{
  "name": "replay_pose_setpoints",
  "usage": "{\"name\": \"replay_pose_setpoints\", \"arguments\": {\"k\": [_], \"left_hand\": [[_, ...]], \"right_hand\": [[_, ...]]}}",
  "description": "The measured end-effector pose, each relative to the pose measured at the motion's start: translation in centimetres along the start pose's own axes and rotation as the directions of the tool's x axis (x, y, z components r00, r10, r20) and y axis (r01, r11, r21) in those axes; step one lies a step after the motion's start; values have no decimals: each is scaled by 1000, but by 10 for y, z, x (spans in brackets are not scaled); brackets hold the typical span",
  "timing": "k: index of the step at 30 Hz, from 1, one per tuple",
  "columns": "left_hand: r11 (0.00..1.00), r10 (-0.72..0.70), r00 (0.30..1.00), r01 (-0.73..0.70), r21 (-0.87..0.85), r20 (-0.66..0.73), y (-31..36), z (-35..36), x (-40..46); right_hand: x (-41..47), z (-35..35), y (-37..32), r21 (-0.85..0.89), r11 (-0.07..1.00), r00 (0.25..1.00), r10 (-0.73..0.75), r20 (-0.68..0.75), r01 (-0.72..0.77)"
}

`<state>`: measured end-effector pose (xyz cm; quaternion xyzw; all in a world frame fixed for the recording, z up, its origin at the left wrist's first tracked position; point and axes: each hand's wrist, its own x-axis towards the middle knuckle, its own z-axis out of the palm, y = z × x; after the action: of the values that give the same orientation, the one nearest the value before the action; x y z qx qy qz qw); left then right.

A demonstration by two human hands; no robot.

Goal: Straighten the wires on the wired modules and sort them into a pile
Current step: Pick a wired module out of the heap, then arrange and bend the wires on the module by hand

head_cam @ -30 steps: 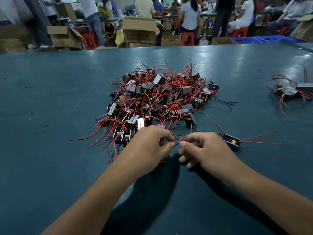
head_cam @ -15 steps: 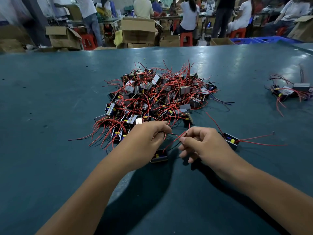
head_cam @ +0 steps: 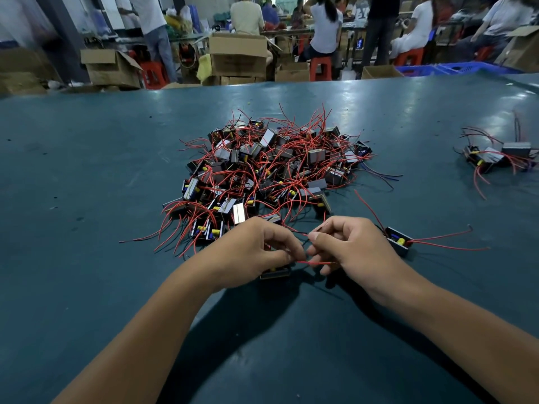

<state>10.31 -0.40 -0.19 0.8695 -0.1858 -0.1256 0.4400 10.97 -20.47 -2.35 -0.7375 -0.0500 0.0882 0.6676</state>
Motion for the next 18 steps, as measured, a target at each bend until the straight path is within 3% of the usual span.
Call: {"name": "replay_pose_setpoints", "arguments": {"k": [5,7,10,13,15,18], "left_hand": [[1000,23,999,-23,11,41,3,5,2],[999,32,999,-32,10,41,3,5,2],[999,17,999,-18,33,42,2,4,2],[999,14,1000,-15,47,24,-2,3,3],[998,24,1000,-25,57,10,-4,2,4],[997,47,999,-46,65,-18,-4,3,5]], "right_hand": [[-2,0,-3,32,999,1000,-1,25,0],[-6,-5,-9,-87,996,999,-33,42,37],[-15,-29,-32,-393,871,948,-318,2,294],[-15,-69,-64,-393,790,786,-578,-220,471],[-7,-95,-71,-357,808,731,-581,-358,468],[3,-113,-63,-347,874,824,-455,-337,340]]}}
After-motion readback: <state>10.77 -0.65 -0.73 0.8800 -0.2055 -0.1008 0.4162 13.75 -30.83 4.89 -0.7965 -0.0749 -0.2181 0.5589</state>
